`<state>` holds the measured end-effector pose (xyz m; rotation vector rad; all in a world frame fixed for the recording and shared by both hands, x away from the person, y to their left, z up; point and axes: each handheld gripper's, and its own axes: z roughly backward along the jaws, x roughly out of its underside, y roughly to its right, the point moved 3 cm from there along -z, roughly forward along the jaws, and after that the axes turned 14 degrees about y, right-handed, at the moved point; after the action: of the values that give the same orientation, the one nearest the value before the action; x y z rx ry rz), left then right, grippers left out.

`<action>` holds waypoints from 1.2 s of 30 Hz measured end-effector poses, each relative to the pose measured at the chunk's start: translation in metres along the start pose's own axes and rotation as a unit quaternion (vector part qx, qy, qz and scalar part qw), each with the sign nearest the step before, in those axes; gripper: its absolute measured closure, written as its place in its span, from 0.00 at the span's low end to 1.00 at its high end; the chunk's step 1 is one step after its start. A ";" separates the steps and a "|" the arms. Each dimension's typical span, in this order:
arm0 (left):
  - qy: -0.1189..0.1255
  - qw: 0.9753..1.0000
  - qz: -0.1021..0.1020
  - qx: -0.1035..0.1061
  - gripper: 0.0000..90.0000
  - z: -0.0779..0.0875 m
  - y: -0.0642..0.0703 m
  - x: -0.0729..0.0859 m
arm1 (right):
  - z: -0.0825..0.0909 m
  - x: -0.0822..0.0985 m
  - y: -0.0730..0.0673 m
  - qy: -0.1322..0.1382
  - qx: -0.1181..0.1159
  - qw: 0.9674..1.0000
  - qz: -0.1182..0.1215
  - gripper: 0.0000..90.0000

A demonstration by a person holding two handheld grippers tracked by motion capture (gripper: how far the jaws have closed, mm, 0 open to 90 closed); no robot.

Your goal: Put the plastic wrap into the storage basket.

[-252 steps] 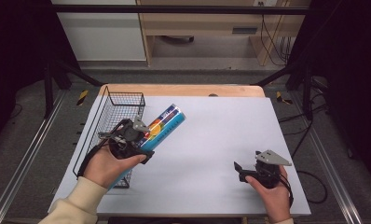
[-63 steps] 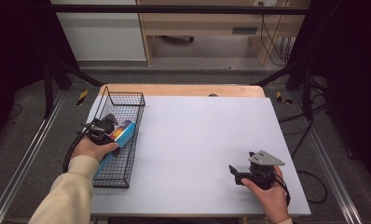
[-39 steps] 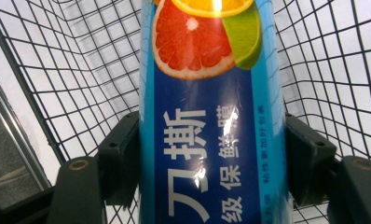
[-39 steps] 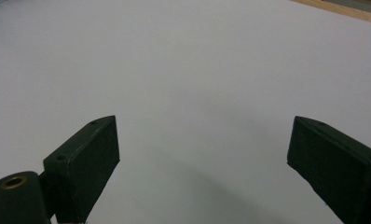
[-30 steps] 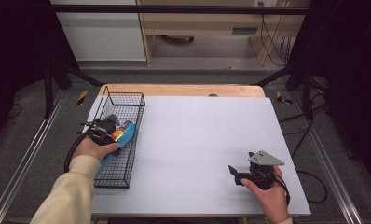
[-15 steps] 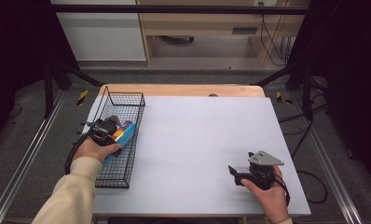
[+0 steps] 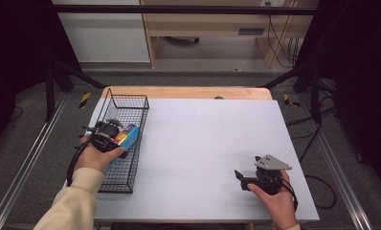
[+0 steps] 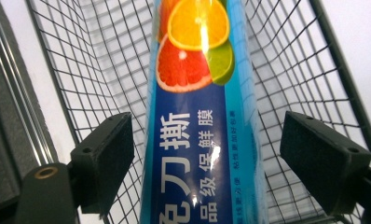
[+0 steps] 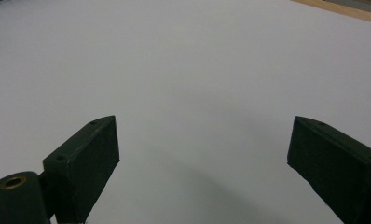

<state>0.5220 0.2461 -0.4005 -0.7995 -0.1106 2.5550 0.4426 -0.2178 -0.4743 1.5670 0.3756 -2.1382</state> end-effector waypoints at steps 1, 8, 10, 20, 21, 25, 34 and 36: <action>0.006 1.000 -0.002 -0.003 0.20 0.002 0.000 0.000 | 0.000 0.000 0.000 0.000 0.001 1.000 0.000 0.10; 0.067 0.998 0.009 0.000 0.18 0.017 0.002 -0.001 | 0.000 0.000 0.000 0.000 0.000 1.000 0.002 0.10; 0.088 0.996 0.006 -0.005 0.17 0.022 0.002 -0.002 | 0.001 0.000 0.000 0.000 0.002 1.000 -0.002 0.10; 0.160 0.987 0.001 0.010 0.14 0.046 0.024 -0.004 | 0.001 -0.001 0.001 0.002 0.004 1.000 0.005 0.09; 0.166 0.986 -0.001 0.014 0.14 0.048 0.027 -0.005 | 0.001 -0.001 0.001 0.001 0.004 1.000 0.006 0.09; 0.188 0.982 -0.010 0.030 0.13 0.054 0.044 -0.008 | 0.002 0.000 0.002 0.002 0.008 1.000 0.004 0.09; 0.220 0.973 -0.030 0.060 0.07 0.059 0.080 -0.016 | 0.001 0.000 0.003 -0.001 0.009 1.000 0.003 0.06; 0.227 0.971 -0.034 0.066 0.06 0.059 0.088 -0.018 | 0.001 0.000 0.003 -0.002 0.009 1.000 0.002 0.06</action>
<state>0.4663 0.1633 -0.3604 -1.2758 0.1732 2.2244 0.4434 -0.2211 -0.4736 1.5725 0.3525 -2.1458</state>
